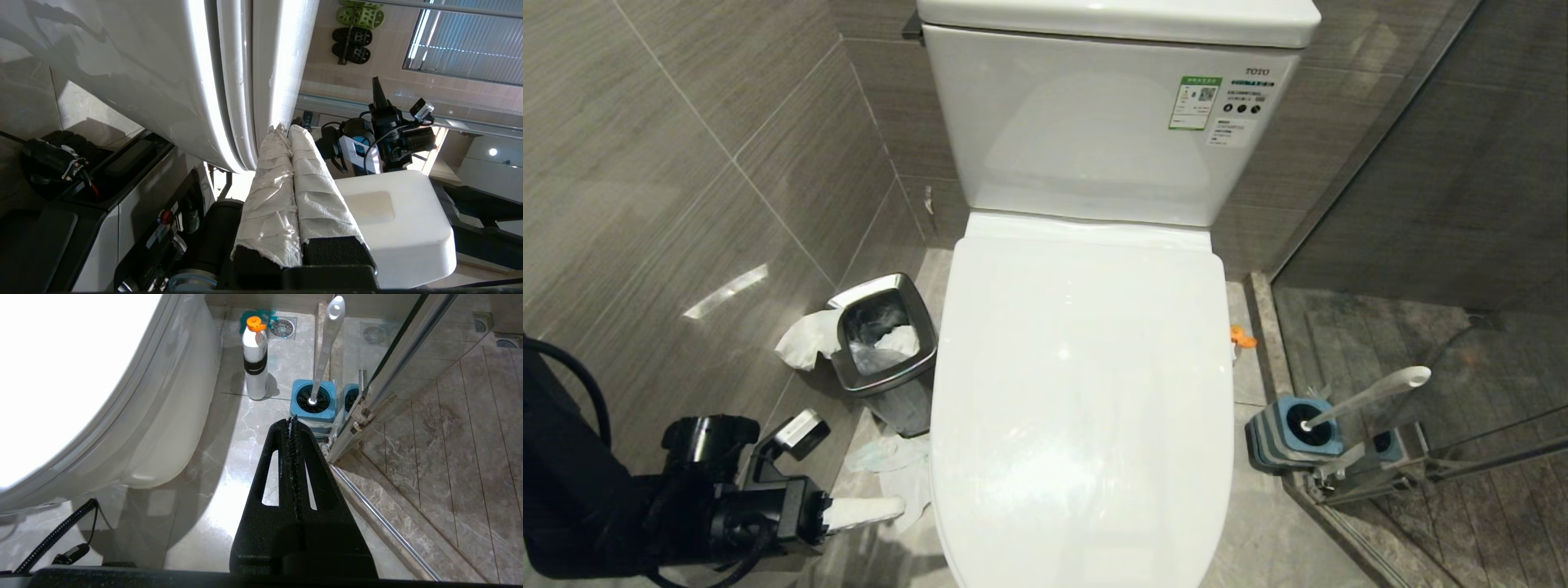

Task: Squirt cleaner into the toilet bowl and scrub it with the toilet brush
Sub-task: Use the left hand to lift the toilet lid slightly

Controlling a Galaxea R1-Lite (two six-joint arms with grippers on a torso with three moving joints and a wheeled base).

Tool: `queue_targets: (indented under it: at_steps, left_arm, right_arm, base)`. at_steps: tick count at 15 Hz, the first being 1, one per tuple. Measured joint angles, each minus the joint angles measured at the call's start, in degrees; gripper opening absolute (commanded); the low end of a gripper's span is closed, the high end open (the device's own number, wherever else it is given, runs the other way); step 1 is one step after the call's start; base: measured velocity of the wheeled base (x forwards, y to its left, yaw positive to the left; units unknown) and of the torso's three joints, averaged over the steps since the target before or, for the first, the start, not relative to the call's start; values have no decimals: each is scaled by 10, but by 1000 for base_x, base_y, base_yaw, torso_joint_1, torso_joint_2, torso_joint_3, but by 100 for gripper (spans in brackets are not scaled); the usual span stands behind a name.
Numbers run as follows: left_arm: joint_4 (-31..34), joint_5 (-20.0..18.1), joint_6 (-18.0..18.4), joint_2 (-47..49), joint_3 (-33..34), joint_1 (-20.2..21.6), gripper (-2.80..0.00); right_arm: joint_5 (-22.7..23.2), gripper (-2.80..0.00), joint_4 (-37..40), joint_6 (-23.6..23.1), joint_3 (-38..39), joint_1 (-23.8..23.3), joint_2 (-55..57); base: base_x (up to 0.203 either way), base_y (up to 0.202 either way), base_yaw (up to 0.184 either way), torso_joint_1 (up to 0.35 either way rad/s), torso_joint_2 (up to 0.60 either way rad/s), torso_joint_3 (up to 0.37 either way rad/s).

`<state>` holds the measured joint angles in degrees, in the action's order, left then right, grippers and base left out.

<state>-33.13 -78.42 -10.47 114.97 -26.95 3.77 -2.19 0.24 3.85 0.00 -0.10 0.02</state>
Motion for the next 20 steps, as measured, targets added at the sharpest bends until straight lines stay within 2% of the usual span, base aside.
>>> queue_targets:
  at_steps: [20]
  left_arm:
    - [-2,13,-1,-1,-8,-32,-280]
  right_arm:
    - [0,-280,0,0,0,0,0]
  base:
    - [0,0,0,0,0,0]
